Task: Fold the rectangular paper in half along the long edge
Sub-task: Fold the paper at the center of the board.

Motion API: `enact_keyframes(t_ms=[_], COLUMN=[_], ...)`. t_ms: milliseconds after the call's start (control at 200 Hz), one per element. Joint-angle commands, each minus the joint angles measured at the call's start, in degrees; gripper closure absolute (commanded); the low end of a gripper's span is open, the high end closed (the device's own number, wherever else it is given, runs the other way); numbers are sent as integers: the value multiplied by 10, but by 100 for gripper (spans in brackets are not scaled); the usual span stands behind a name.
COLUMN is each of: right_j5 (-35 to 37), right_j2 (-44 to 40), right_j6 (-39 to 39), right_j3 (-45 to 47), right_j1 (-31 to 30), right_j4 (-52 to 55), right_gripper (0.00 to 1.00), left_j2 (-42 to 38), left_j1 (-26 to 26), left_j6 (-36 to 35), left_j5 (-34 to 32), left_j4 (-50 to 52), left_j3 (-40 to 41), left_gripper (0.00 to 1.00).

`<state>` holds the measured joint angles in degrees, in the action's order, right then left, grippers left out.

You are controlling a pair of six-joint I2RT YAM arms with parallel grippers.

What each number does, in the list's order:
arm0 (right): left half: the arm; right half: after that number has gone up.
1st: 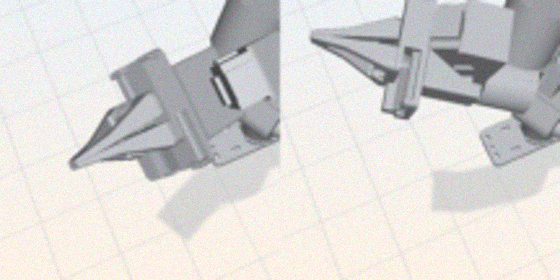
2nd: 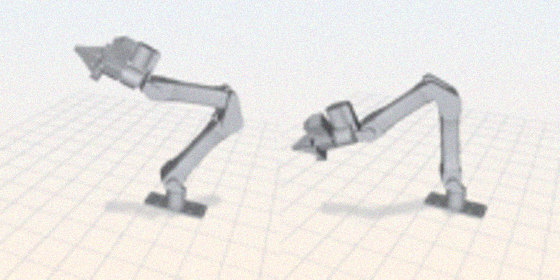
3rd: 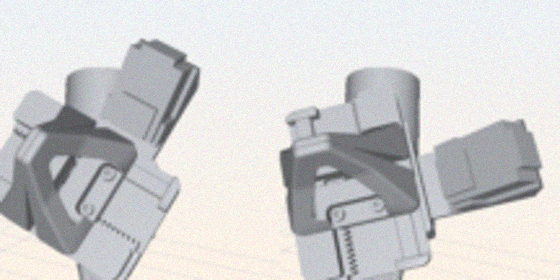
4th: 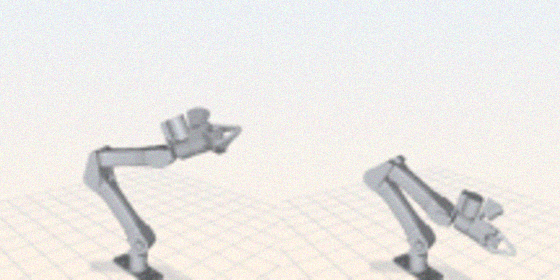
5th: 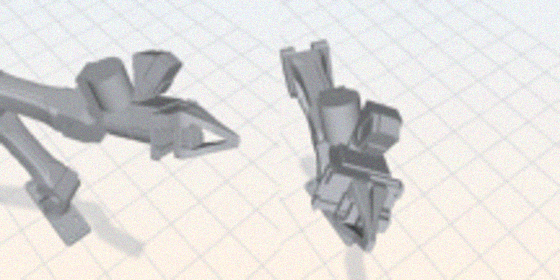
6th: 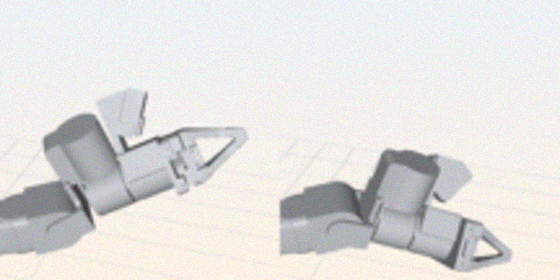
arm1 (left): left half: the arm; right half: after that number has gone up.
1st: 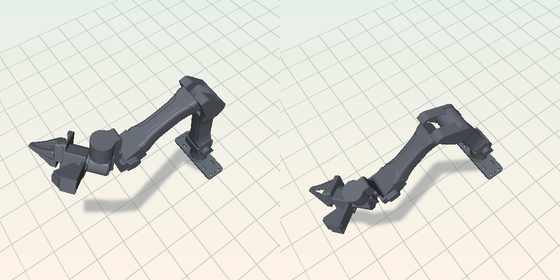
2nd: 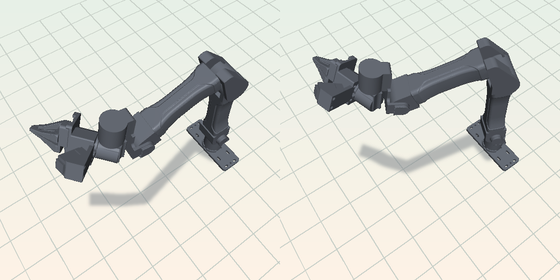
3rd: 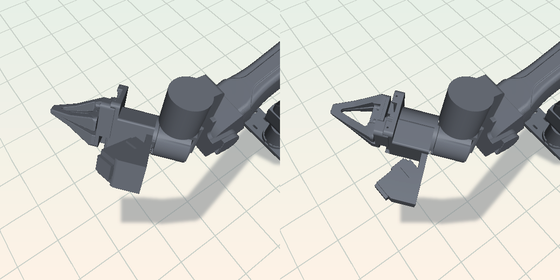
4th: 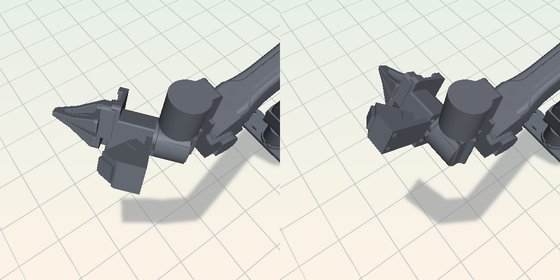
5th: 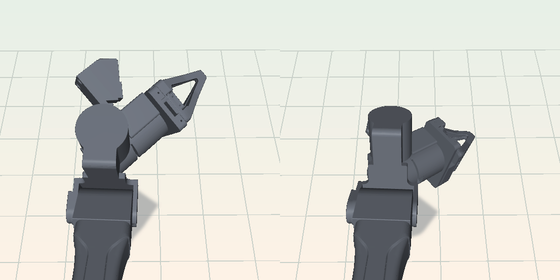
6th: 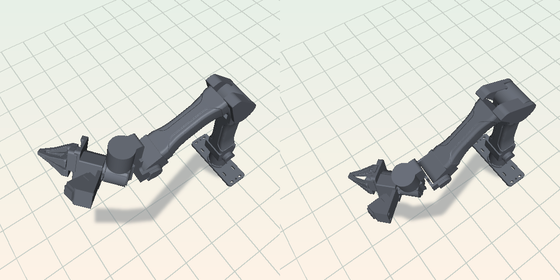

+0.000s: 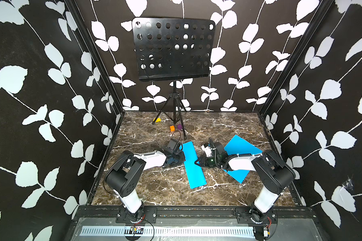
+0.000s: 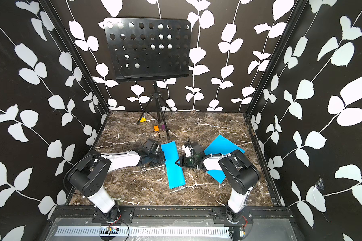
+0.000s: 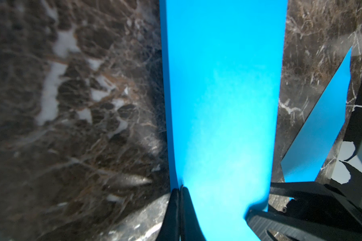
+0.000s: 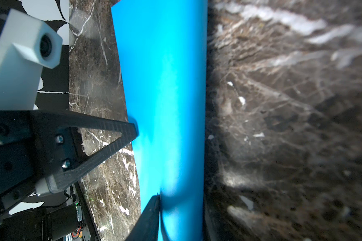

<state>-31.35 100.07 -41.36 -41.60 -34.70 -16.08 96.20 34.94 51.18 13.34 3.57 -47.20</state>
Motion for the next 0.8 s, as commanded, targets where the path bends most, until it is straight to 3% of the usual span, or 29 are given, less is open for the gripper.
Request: enact_keyframes(t_ms=[0,795], right_j5=[10,12], right_j2=[17,26], right_j6=[-3,-7], right_j3=[4,4], right_j1=[2,2], right_j4=[24,24], right_gripper=[66,68], left_j2=[-18,11], left_j1=[-6,-16], left_j6=[-9,-22], left_j5=[3,9], left_j4=[16,18], left_j3=[9,-10], left_gripper=[100,100])
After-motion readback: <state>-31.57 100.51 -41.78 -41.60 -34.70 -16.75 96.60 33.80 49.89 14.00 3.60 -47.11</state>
